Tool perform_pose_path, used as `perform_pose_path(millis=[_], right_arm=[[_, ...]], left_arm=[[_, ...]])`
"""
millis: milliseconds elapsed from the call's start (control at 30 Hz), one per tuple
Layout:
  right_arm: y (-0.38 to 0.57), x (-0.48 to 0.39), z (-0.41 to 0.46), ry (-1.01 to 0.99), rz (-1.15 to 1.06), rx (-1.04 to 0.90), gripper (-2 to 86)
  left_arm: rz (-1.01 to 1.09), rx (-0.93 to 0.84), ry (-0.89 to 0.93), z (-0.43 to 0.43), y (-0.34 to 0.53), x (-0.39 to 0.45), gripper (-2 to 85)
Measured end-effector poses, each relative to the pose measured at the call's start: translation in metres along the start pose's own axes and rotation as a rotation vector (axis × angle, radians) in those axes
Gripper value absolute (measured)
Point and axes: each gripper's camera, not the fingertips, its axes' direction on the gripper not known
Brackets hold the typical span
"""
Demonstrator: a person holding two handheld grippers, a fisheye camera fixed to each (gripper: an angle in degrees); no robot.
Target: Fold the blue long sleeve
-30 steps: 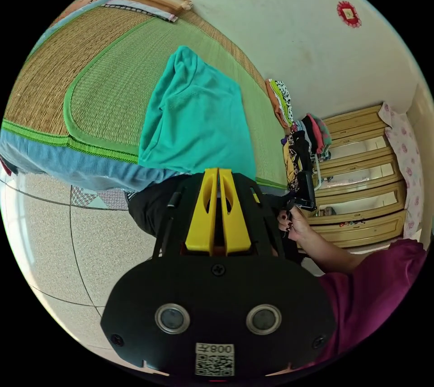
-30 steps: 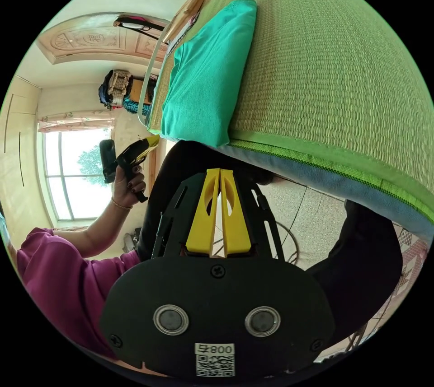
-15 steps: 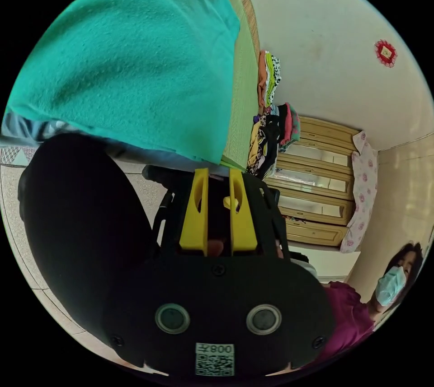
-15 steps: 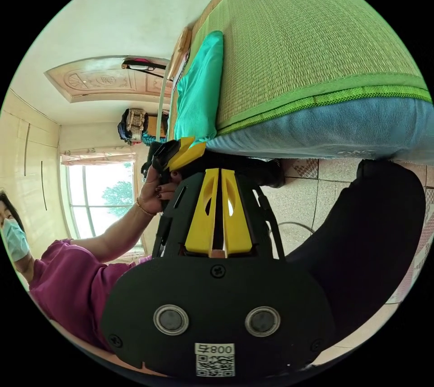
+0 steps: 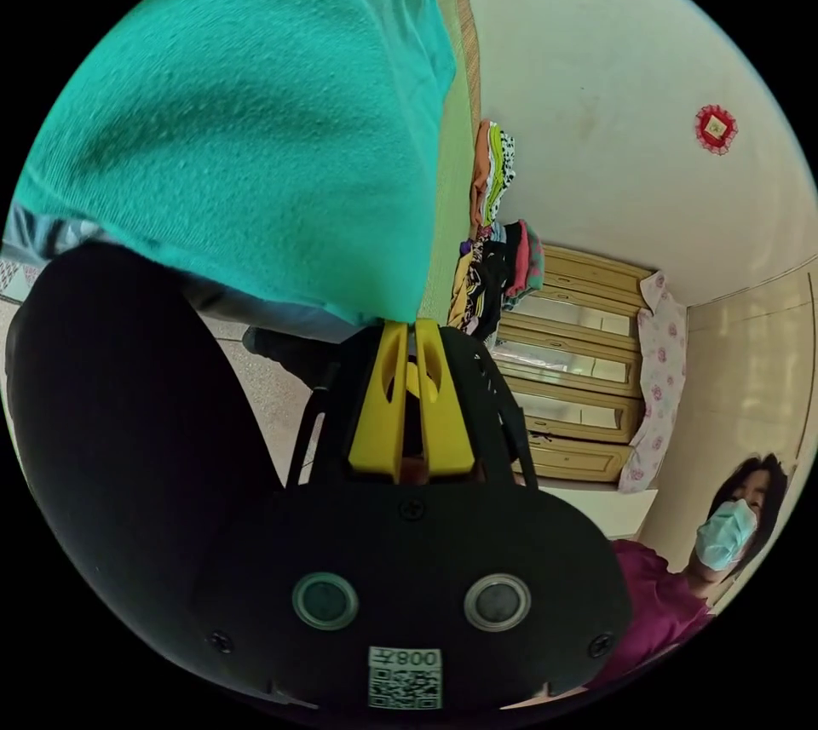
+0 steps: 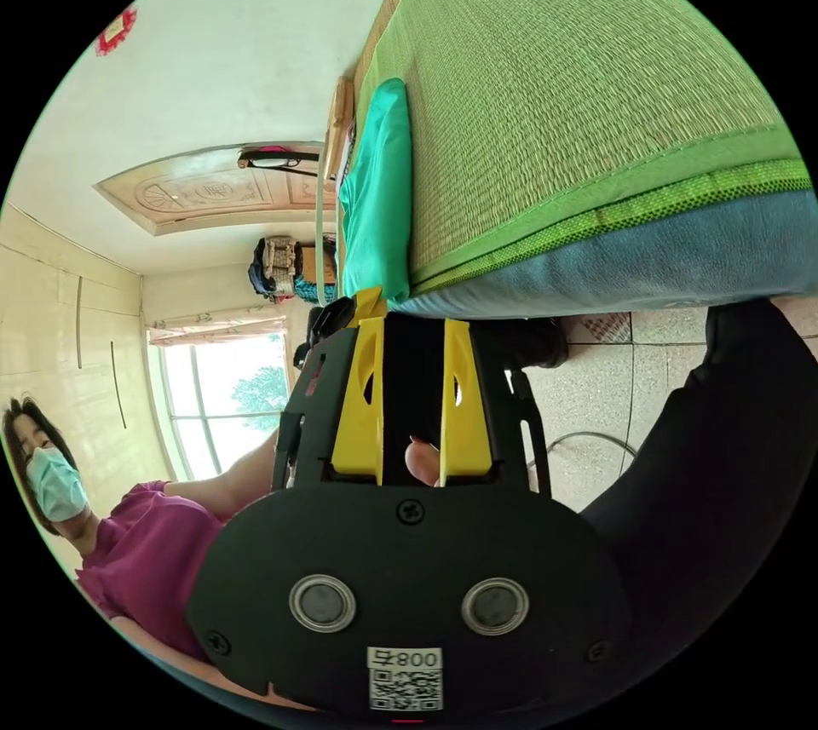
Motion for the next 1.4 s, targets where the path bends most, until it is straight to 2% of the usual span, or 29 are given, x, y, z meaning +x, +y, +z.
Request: perform_pose_path(millis=[233, 733, 933, 1167, 1267, 1400], right_arm=[[-0.019, 0.008, 0.002, -0.048, 0.023, 0.012, 11.2], [-0.033, 0.026, 0.016, -0.168, 0.050, -0.027, 11.7], [-0.039, 0.028, 0.023, -0.212, 0.055, -0.044, 8.3], [-0.045, 0.021, 0.030, -0.162, 0.054, -0.081, 4.8], [-0.047, 0.016, 0.031, -0.156, 0.050, -0.087, 3.8], [-0.047, 0.009, 0.033, -0.162, 0.052, -0.085, 3.2]], left_arm=[[0.048, -0.052, -0.093, 0.014, -0.002, -0.004, 4.0], [0.098, -0.061, -0.031, -0.002, 0.006, -0.010, 1.7], [0.100, -0.086, -0.053, -0.012, 0.012, -0.016, 1.7], [0.135, -0.104, -0.101, -0.035, 0.025, -0.020, 1.1], [0.155, -0.082, -0.118, -0.061, 0.035, -0.024, 0.7], [0.145, 0.064, -0.053, -0.118, 0.051, -0.034, 0.9]])
